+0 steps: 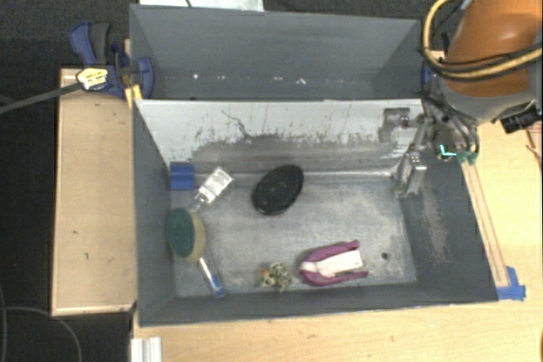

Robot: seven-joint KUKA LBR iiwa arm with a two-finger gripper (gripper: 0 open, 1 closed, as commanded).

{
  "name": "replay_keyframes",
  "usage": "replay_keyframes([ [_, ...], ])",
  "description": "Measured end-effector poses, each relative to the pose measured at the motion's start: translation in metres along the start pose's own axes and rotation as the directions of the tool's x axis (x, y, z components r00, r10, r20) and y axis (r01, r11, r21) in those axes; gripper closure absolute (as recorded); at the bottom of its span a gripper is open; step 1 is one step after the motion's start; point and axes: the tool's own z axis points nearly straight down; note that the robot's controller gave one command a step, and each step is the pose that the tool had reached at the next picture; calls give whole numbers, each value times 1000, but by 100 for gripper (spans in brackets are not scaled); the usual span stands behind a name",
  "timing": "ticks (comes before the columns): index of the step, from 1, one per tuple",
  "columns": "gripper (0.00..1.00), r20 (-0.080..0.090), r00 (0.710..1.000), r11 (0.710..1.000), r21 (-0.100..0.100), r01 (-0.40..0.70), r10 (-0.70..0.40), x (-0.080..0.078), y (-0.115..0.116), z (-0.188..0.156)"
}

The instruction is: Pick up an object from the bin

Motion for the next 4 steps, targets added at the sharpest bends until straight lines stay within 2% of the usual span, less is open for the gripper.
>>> replay_keyframes([
  [1,0,-1,998,998,-2,60,-60,13,53,105],
  [2,0,3,995,995,-3,97,-97,12,121,143],
  [3,0,15,991,991,0,132,-132,52,125,155],
  [4,0,5,999,999,2,53,-53,105,68,157],
])
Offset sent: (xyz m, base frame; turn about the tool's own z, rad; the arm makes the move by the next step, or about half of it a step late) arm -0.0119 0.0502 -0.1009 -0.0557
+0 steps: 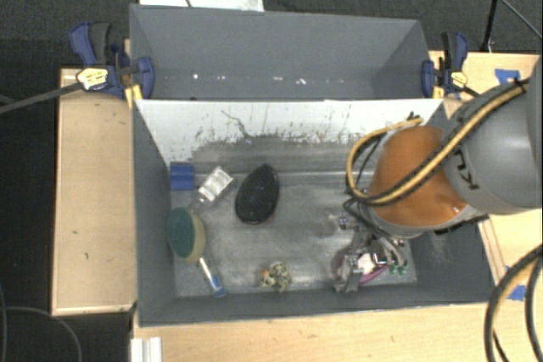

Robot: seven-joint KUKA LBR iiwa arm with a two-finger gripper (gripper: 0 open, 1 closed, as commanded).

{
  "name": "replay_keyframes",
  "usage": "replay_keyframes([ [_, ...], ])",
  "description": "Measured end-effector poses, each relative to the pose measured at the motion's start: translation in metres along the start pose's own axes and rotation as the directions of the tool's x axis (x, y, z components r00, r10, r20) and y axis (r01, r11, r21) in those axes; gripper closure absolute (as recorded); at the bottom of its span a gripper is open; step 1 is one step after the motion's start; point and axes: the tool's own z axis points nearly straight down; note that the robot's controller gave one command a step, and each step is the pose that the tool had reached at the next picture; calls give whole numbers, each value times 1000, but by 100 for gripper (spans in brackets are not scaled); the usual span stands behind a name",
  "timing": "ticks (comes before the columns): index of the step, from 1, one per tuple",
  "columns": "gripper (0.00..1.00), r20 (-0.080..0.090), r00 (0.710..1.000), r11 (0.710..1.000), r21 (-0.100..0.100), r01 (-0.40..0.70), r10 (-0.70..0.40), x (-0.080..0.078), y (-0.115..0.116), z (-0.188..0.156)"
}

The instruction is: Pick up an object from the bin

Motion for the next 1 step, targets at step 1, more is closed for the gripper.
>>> replay_keyframes([
  [1,0,1,999,999,2,43,-43,-5,-60,0],
])
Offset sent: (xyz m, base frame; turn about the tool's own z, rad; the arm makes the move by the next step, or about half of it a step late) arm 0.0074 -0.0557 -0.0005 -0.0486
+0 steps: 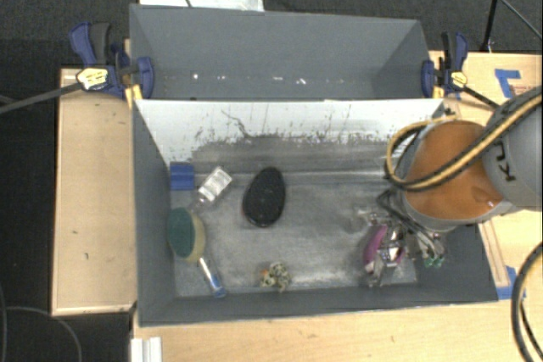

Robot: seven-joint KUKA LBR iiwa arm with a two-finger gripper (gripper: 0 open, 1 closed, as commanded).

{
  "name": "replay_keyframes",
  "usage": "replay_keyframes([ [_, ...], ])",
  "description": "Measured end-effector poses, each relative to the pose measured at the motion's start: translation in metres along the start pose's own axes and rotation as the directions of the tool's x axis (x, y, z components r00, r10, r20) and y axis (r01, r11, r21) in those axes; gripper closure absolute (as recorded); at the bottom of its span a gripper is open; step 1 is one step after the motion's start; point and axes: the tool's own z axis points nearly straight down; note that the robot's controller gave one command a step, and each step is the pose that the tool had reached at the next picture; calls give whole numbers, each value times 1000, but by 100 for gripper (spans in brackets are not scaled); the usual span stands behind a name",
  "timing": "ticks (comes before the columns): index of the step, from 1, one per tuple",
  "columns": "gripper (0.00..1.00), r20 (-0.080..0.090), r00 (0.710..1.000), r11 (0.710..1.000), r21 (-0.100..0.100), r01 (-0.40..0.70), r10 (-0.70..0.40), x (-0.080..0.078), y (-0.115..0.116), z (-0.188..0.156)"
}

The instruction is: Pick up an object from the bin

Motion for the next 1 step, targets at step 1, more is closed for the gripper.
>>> replay_keyframes([
  [1,0,10,987,987,-2,162,-162,13,-49,-2],
])
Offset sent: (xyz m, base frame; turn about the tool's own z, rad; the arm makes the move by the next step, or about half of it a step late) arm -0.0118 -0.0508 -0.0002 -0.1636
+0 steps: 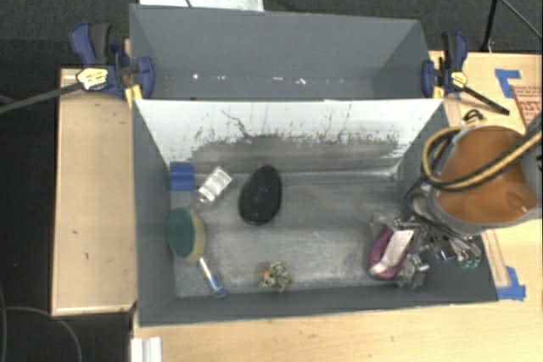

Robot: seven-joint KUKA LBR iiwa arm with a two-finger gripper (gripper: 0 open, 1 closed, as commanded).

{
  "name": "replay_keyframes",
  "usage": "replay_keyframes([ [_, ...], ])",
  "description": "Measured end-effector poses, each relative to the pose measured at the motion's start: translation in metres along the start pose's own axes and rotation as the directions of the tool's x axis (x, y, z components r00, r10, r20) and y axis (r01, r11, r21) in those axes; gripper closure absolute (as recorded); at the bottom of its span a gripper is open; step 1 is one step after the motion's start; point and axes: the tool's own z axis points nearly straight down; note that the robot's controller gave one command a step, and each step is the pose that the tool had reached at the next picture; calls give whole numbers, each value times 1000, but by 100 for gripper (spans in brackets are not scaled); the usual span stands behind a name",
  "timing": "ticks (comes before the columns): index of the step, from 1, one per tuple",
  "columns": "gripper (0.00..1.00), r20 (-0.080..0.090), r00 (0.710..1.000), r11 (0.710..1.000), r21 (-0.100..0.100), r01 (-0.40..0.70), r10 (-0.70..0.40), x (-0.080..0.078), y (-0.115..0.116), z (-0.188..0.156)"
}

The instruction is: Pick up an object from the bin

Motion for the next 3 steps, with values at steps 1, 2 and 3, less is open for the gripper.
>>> replay_keyframes([
  [1,100,0,1000,1000,0,1,-1,0,0,0],
  [2,100,-5,999,999,1,-37,37,-10,-1,-63],
  [3,0,-10,999,999,-1,-39,39,-8,-1,-60],
])
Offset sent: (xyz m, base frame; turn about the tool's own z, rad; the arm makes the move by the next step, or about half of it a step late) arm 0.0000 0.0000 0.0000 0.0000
